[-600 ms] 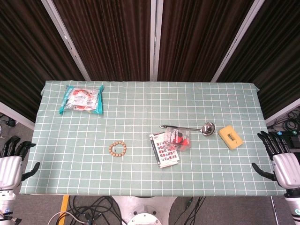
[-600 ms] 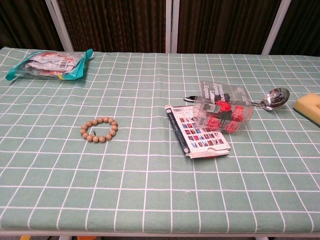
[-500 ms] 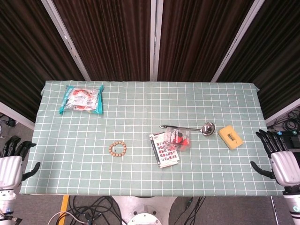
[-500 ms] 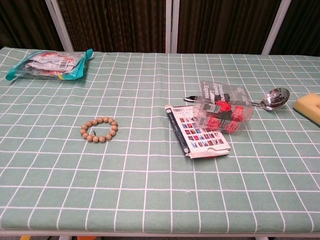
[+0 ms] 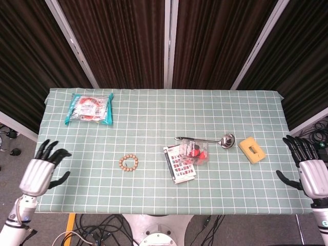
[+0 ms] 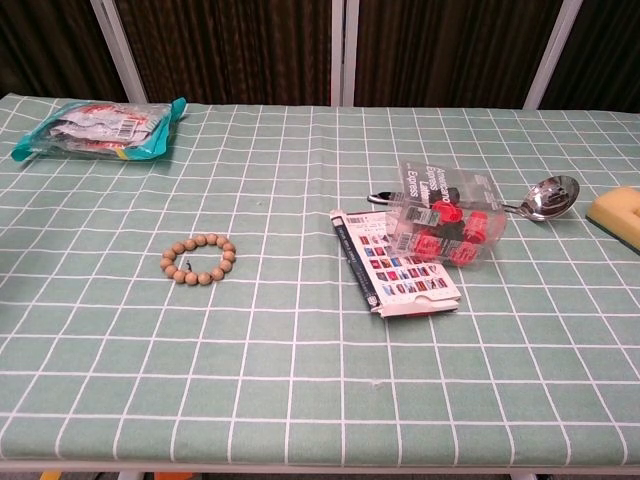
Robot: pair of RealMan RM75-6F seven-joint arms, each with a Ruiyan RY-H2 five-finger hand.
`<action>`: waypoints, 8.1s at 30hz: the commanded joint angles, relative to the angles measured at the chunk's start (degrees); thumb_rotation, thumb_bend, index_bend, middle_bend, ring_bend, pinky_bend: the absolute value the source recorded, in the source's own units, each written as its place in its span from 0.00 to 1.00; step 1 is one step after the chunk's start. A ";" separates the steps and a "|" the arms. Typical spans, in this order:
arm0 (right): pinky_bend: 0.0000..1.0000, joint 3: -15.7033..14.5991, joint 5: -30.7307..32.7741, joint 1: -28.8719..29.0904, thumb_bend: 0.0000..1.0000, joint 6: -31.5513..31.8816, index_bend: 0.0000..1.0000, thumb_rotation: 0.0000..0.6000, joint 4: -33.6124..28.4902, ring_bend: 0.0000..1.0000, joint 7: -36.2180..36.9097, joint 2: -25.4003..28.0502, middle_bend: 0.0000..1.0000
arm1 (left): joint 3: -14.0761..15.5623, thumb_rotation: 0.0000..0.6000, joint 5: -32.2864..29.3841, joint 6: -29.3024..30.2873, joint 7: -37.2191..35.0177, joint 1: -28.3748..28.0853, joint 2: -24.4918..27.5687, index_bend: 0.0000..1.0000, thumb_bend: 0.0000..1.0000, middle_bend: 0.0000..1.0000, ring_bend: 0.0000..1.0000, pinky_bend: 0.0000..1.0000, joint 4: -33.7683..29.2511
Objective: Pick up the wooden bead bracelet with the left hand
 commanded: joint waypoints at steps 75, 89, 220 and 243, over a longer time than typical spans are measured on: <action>0.00 0.17 1.16 -2.83 0.10 3.60 0.00 1.00 -1.59 0.00 1.72 0.47 0.05 | 1.47 1.00 -13.92 -32.67 -60.01 -23.71 -13.85 0.58 0.42 0.62 0.28 0.06 5.94; 0.00 0.09 0.54 -3.38 0.10 4.74 0.00 1.00 -1.51 0.00 2.24 0.69 0.05 | 0.09 0.72 -9.30 -39.02 -102.77 -25.17 -8.51 0.56 0.43 0.61 0.27 0.06 0.28; 0.00 1.66 1.00 -3.11 0.10 5.49 0.00 1.00 -3.67 0.00 3.47 4.79 0.06 | -1.66 1.00 -12.82 -34.24 -78.15 -21.69 -13.62 0.48 0.83 0.60 0.33 0.06 2.20; 0.00 1.69 1.11 -2.95 0.10 5.17 0.00 1.00 -3.17 0.00 3.61 4.36 0.06 | -2.74 0.64 -11.89 -26.89 -64.88 -20.18 -16.71 0.30 0.66 0.45 0.25 0.06 8.19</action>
